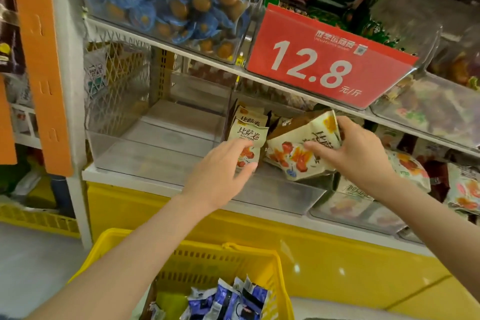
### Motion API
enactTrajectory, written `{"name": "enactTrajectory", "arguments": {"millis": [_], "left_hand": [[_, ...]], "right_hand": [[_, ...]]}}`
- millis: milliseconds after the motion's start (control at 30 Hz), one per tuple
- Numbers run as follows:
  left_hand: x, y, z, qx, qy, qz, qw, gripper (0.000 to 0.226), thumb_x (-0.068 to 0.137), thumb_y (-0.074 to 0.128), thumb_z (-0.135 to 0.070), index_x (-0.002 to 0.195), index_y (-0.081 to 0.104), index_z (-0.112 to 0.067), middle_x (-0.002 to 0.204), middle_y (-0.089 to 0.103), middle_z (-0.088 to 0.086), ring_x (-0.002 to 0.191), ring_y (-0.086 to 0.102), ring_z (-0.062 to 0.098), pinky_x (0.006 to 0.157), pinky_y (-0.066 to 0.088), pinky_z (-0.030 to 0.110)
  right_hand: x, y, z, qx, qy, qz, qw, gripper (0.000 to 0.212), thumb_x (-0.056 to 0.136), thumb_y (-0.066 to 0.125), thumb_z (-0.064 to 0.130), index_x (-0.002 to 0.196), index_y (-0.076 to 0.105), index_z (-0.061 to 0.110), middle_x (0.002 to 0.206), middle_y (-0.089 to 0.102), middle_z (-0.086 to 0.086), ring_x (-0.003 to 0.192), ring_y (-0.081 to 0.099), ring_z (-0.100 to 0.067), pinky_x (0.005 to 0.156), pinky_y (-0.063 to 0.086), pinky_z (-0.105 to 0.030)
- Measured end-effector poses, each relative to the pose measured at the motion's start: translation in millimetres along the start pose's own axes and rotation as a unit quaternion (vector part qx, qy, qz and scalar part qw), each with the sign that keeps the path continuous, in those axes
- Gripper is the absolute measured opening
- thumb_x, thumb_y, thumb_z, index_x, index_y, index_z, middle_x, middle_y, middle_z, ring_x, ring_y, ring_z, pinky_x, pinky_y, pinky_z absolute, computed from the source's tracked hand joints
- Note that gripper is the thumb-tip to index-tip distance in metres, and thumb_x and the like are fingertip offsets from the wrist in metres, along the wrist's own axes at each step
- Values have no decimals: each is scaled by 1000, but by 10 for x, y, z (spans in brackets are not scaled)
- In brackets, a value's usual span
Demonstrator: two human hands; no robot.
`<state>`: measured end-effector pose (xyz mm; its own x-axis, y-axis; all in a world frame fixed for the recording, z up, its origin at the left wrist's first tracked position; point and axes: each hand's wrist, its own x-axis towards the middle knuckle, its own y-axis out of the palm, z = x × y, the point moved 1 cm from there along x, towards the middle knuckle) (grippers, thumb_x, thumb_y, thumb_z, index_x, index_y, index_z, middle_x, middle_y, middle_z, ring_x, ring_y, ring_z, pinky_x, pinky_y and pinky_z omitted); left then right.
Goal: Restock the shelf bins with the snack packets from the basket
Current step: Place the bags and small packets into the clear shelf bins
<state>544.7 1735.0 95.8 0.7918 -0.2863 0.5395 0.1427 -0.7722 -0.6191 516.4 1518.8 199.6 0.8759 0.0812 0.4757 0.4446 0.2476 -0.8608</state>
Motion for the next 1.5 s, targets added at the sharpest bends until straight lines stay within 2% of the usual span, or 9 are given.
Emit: {"name": "enactTrajectory", "arguments": {"millis": [233, 533, 767, 900, 1067, 1200, 1300, 1367, 1500], "left_hand": [[87, 476, 191, 162, 46, 10, 986, 32, 94, 41, -45, 96, 64, -23, 93, 70, -5, 83, 63, 10, 76, 48, 28], [44, 542, 238, 141, 75, -41, 986, 26, 91, 51, -36, 92, 68, -17, 87, 71, -3, 84, 65, 12, 78, 47, 29], [35, 535, 225, 160, 69, -29, 984, 22, 91, 53, -35, 92, 68, -18, 86, 71, -3, 84, 64, 12, 76, 47, 27], [26, 524, 177, 167, 47, -17, 985, 25, 93, 50, -35, 91, 67, -16, 86, 71, -2, 83, 64, 14, 77, 45, 28], [27, 479, 118, 196, 26, 21, 980, 33, 99, 35, -35, 106, 61, -16, 103, 67, 0, 98, 59, 15, 87, 41, 31], [-91, 408, 66, 222, 7, 51, 974, 36, 99, 31, -34, 124, 47, -14, 125, 56, 4, 118, 47, 20, 105, 32, 35], [-302, 301, -19, 194, -8, 55, 979, 43, 99, 32, -35, 136, 37, -15, 140, 42, 5, 132, 33, 21, 113, 20, 35], [-546, 204, -41, 143, -36, 29, 989, 42, 98, 29, -36, 134, 40, -16, 135, 45, 2, 127, 39, 16, 106, 28, 29], [-1170, 20, 186, 113, -129, -24, 985, 36, 95, 26, -33, 112, 54, -19, 107, 56, -4, 102, 49, 10, 86, 28, 20]], "right_hand": [[511, 694, -435, -226, 54, 132, 964, 62, 79, 63, 56, 123, 46, 16, 111, 63, -6, 96, 62, -25, 74, 51, -36], [911, 1263, -659, -196, -35, 209, 957, 58, 82, 68, 34, 131, 44, 17, 126, 59, -11, 111, 56, -31, 96, 44, -41], [936, 1249, -683, -186, -37, 245, 951, 58, 85, 64, 37, 134, 40, 19, 133, 54, -10, 119, 52, -30, 102, 42, -43], [862, 1151, -587, -232, -7, 182, 956, 65, 83, 62, 47, 134, 39, 14, 135, 49, -14, 121, 48, -33, 104, 38, -45], [446, 996, -220, -117, 9, 54, 992, 55, 93, 50, 39, 139, 36, 12, 142, 41, -11, 130, 40, -28, 105, 36, -41], [-159, 1018, 25, -37, 10, 95, 995, 54, 95, 40, 42, 141, 31, 15, 145, 38, -8, 125, 47, -24, 96, 43, -35], [-652, 1097, 85, -62, -32, 138, 988, 58, 96, 41, 39, 146, 26, 12, 153, 26, -7, 141, 25, -19, 114, 19, -27], [-952, 1138, 97, -84, -57, 133, 986, 55, 96, 44, 35, 144, 31, 10, 154, 23, -8, 144, 17, -21, 114, 8, -26], [-1387, 1304, 269, -31, -50, 120, 991, 35, 94, 49, 30, 124, 53, 12, 123, 53, -6, 115, 53, -22, 97, 42, -31]]}}
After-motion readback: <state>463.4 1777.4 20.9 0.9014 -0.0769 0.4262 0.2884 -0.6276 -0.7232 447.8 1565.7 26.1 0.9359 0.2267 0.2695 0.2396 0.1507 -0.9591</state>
